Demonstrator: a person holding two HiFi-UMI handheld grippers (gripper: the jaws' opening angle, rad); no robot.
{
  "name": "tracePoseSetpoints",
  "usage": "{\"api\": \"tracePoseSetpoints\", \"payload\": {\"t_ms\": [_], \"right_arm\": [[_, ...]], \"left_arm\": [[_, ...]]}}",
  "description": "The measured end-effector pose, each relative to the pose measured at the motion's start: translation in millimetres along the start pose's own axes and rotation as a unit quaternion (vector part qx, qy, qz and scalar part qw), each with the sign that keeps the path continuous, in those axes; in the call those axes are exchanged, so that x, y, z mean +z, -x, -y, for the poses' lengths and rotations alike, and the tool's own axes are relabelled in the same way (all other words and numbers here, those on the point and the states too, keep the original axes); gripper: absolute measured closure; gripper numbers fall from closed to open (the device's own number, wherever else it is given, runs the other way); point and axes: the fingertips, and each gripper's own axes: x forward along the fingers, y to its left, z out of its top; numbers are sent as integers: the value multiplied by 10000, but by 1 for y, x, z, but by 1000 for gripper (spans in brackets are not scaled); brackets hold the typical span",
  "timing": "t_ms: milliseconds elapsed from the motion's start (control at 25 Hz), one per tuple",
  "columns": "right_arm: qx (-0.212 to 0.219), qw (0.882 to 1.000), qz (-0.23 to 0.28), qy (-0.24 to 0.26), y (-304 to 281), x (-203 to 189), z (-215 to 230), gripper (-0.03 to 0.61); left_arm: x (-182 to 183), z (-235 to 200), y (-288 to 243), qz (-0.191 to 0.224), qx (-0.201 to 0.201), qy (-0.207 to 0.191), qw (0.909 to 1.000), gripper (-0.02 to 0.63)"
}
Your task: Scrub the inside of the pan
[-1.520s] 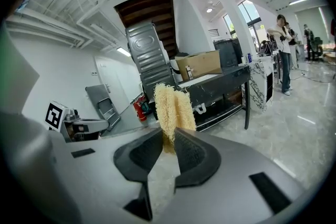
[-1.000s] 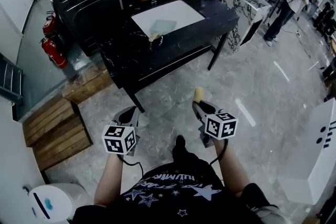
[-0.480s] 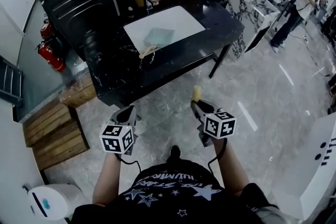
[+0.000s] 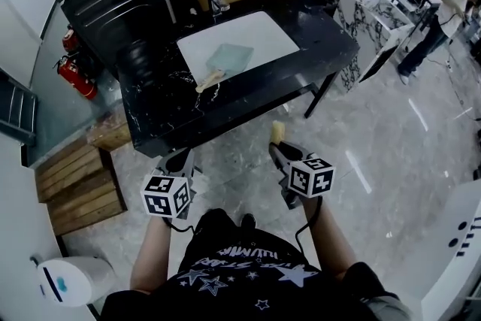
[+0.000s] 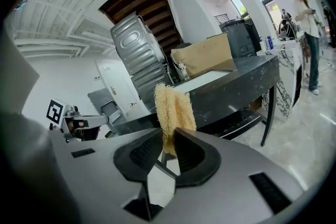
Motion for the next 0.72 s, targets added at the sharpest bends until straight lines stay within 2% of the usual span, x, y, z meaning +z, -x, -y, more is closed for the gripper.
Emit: {"api": "tracePoseSetpoints", "payload": {"t_ms": [240, 440, 720], "right_arm": [[38, 10000, -75, 1, -22, 9, 9, 509], [-121, 9999, -50, -7, -45, 29, 25, 509], [-228, 9997, -12, 42, -95, 81, 50, 509]], "left_arm": [[13, -12, -24, 52, -25, 127, 9999, 606], [31, -35, -59, 95, -127, 156, 9998, 606], [75, -80, -114, 216, -151, 229, 9994, 605]]}}
